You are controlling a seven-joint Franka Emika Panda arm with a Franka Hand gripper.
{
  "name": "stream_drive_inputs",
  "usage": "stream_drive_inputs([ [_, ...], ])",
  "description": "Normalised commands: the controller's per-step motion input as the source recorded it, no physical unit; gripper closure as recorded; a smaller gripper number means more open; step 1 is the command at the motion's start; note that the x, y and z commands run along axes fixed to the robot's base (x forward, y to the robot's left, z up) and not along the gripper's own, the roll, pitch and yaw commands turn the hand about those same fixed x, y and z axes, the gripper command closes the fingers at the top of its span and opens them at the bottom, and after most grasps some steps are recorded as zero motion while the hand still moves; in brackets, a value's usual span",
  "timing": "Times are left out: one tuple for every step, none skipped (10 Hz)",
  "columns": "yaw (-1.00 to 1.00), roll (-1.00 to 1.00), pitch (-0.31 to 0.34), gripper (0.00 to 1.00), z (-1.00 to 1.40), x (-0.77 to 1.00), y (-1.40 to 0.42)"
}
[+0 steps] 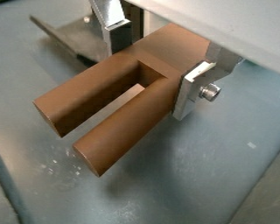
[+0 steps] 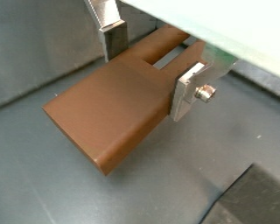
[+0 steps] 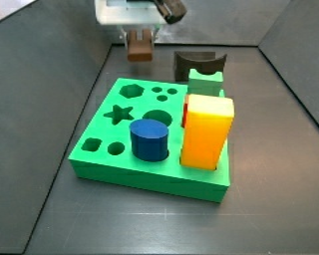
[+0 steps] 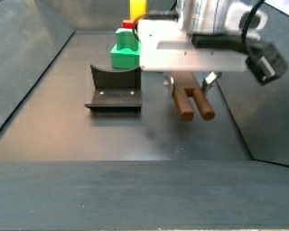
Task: Pick up the square-circle object. Move up. Rotate the square-circle object. Place the square-circle object on the fixture. Regrasp the square-circle object. Move to above the board. Insert the square-circle object.
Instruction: Rotate the square-circle object.
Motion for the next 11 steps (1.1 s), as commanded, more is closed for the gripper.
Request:
stream_drive_inputs([
  [0.01, -0.06, -0.025, 1.00, -0.78, 0.05, 0.01],
  [0.01, -0.08, -0.029, 1.00, -0.60, 0.05, 0.01],
  [0.01, -0.08, -0.034, 1.00, -0.46, 0.04, 0.01],
  [0.01, -0.09, -0.043, 1.00, -0.29, 0.04, 0.01],
  [0.01, -0.10, -0.046, 1.00, -0.20, 0.04, 0.01],
  [0.00, 0.00, 0.000, 0.00, 0.00, 0.00, 0.00],
  [0.00, 0.00, 0.000, 0.00, 1.00, 0.00, 0.00],
  [0.00, 0.00, 0.000, 0.00, 1.00, 0.00, 0.00],
  [0.00, 0.00, 0.040, 0.00, 1.00, -0.02, 0.00],
  [-0.01, 0.00, 0.067, 0.00, 1.00, -0.01, 0.00],
  [-0.01, 0.01, 0.078, 0.00, 1.00, -0.01, 0.01],
])
